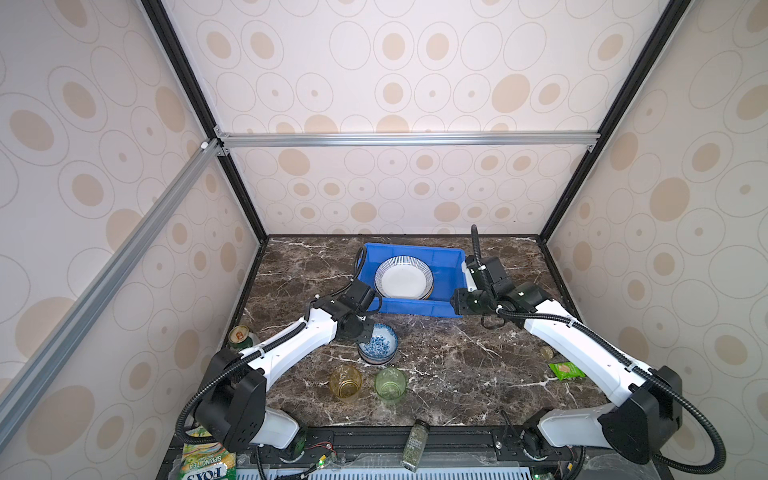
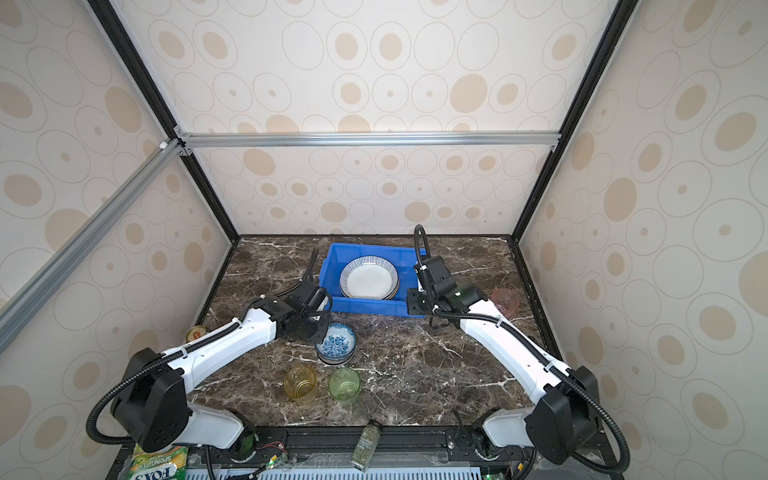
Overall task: Place the mixed dishes into the plastic bin
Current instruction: 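Close the left gripper on the floral bowl's rim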
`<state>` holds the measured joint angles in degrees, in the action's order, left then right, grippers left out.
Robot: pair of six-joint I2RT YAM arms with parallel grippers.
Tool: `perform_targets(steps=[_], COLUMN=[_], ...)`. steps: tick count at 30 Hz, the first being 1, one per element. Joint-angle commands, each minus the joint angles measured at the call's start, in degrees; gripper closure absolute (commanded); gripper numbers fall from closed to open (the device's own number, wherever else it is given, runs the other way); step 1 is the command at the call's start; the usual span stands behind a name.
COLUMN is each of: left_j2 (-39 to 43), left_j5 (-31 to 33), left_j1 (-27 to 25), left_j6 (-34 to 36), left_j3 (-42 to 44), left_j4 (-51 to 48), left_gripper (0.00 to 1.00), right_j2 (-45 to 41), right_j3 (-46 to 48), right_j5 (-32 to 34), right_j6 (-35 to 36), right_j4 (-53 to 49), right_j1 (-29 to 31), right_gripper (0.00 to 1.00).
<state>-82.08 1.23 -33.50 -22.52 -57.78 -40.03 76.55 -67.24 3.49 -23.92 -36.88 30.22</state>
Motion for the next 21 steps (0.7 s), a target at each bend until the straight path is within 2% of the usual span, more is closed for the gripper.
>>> perform_targets(steps=[1,21], left_j2=[0.26,2.78], left_j5=[1.75,2.75], left_j1=[-0.35,-0.38], left_j6=[0.91,1.15], left_j3=[-2.68,-3.4], left_j4=[-1.01,-1.97], left_gripper=[0.92,1.0], right_j2=[-1.27,-1.67], right_j3=[0.36,0.63], right_j5=[0.73,-0.06], right_j6=[0.55,0.28], right_j4=[-0.91,-0.65], right_j1=[0.46,0.46], right_gripper=[0.5,0.5])
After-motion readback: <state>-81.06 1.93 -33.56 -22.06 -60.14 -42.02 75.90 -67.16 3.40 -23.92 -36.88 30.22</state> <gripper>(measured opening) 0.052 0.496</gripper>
